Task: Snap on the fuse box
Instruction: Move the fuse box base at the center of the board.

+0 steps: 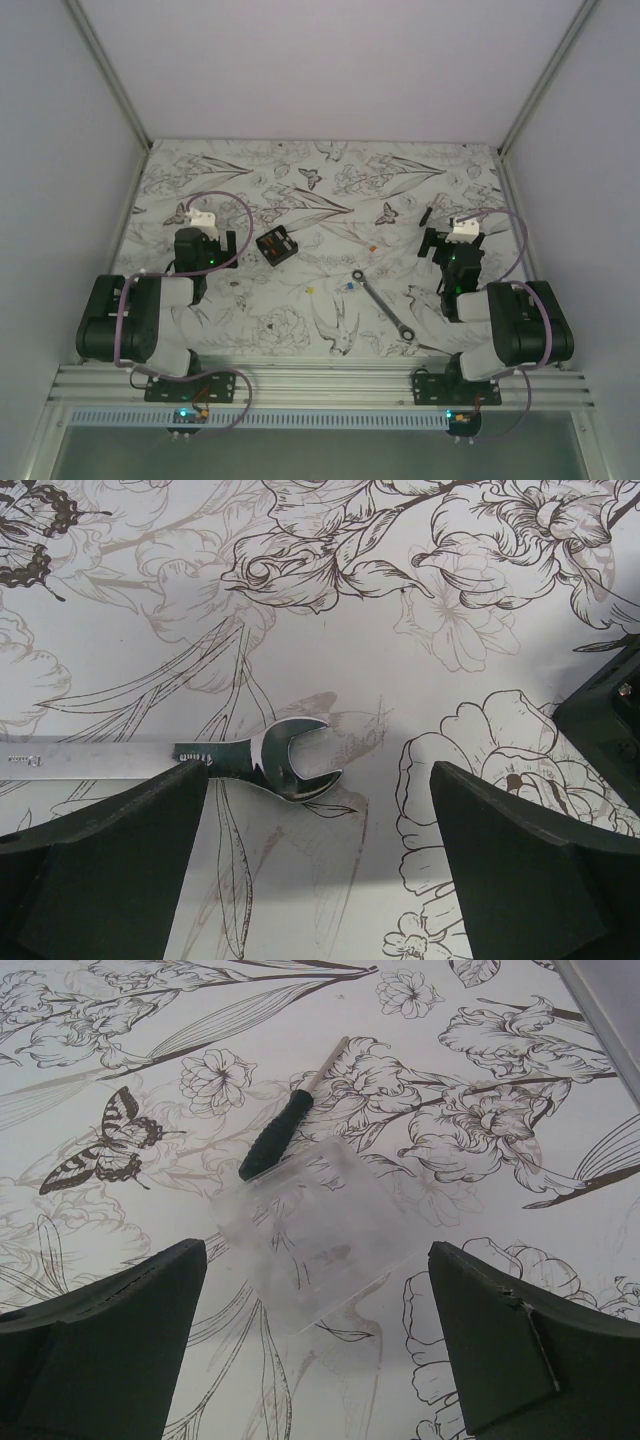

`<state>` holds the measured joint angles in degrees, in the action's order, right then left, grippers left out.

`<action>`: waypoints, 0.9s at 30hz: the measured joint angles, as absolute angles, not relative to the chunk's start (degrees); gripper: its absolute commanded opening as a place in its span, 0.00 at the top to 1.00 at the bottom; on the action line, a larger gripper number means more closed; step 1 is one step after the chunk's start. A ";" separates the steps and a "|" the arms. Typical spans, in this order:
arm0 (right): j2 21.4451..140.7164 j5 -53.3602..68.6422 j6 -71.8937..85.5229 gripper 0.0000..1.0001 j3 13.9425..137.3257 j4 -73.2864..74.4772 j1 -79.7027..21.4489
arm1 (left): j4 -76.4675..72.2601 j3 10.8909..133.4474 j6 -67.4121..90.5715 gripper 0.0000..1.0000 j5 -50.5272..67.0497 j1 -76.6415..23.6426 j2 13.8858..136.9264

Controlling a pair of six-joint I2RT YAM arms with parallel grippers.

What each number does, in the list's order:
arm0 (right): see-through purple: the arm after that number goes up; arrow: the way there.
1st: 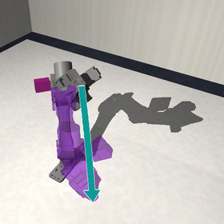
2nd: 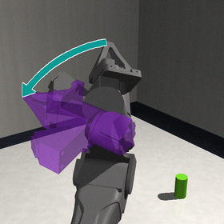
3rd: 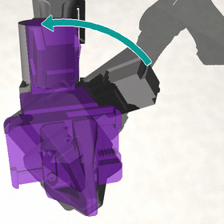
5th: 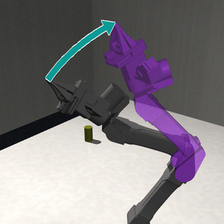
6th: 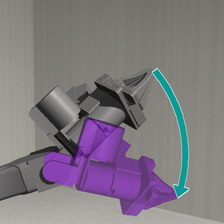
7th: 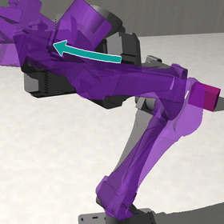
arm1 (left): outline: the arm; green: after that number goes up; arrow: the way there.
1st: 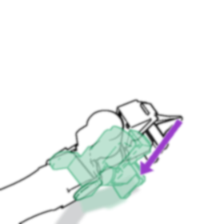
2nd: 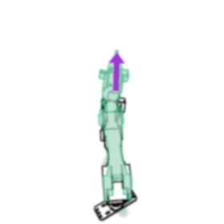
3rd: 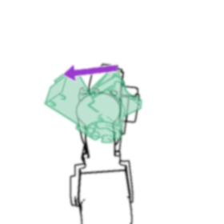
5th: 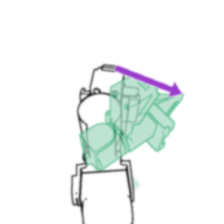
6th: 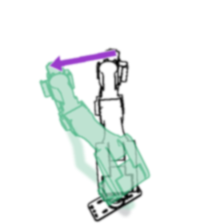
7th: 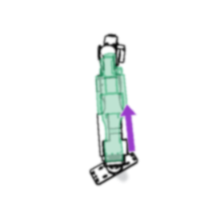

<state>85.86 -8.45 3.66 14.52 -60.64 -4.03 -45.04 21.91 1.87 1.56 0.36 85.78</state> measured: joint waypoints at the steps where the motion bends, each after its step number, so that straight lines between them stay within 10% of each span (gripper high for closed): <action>1: 85.86 -8.45 3.66 0.01 14.52 -60.64 -4.03 | -45.04 21.91 1.85 0.00 1.56 0.36 85.78; 17: 85.80 -8.36 3.64 0.04 14.61 -60.34 -3.92 | -43.55 22.33 1.89 0.00 1.13 0.36 85.58; 27: 78.30 -3.31 3.42 0.00 31.66 -32.93 -6.00 | -23.42 31.18 8.71 0.01 -3.99 0.36 73.32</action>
